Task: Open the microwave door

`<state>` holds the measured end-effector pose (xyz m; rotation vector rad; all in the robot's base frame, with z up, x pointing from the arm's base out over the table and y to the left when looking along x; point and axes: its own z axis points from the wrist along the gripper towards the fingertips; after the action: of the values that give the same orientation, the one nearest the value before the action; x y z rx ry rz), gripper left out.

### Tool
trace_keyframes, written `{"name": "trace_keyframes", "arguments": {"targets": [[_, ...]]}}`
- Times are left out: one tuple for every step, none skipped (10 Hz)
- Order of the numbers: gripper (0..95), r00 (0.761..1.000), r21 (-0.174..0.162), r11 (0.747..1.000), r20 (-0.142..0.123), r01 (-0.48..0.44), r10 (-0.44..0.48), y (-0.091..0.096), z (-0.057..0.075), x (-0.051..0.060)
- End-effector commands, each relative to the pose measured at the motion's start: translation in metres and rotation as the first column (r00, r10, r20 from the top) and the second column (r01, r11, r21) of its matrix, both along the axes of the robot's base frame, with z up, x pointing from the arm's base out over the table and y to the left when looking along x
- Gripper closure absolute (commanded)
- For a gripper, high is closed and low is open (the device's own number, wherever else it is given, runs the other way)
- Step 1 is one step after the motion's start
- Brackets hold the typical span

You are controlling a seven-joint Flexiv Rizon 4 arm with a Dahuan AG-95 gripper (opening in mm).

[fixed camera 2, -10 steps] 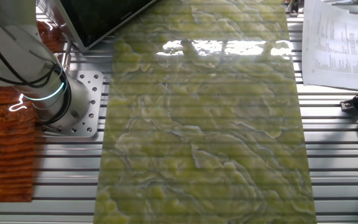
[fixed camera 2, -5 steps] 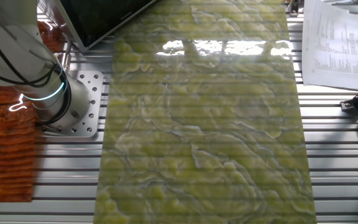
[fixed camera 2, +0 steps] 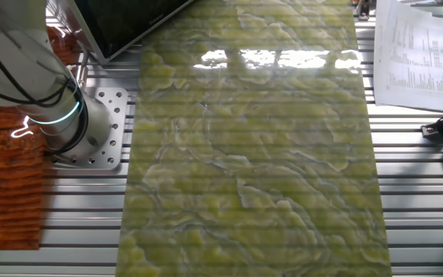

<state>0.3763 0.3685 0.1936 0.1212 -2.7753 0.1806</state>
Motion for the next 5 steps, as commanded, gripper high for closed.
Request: {"name": "trace_keyframes", "arguments": {"targets": [[95.0,0.993,0.022,1.0,-0.117,-0.002,0.004,0.0008,0.0013,-0.0009],[95.0,0.987,0.032,0.999,-0.163,-0.004,0.01,0.001,0.0017,-0.0012],[95.0,0.985,0.038,0.999,-0.169,-0.013,0.019,0.0019,0.0024,-0.0017],[95.0,0.984,0.042,0.999,-0.174,-0.018,0.025,0.0026,0.0034,-0.0025],[95.0,0.977,0.059,0.997,-0.204,-0.043,0.054,0.0038,0.0054,-0.0045]]}}
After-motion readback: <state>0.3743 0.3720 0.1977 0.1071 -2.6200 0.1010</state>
